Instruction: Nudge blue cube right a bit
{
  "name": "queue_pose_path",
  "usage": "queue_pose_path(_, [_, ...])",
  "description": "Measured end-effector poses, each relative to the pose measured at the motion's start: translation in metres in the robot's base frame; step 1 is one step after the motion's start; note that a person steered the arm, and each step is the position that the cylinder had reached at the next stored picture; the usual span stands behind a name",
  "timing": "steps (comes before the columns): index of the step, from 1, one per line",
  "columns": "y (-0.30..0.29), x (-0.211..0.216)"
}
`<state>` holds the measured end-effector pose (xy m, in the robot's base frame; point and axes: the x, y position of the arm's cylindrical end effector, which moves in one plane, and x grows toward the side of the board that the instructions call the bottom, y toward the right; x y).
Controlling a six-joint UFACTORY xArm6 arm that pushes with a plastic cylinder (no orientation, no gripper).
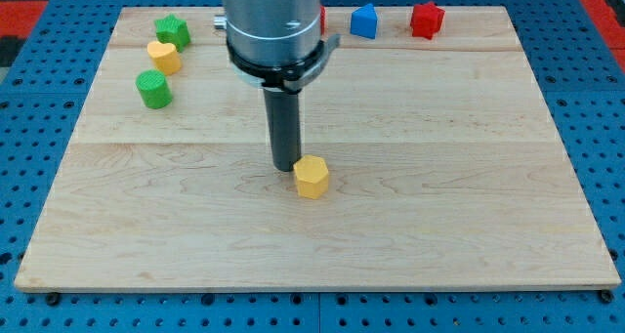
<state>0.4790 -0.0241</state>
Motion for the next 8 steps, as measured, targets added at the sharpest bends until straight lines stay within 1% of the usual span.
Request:
queue_pose_path(2, [0.019, 0.012])
queue_pose_path(3, [0.010, 0.014])
queue_pose_path(4, [-0.069, 0.018])
queue_pose_path(5, [-0.165, 0.000])
queue_pose_path(6, [-0.224, -0.052])
queue_pose_path(7, [-0.258, -0.114])
queue_pose_path(8, [-0.272, -0.169])
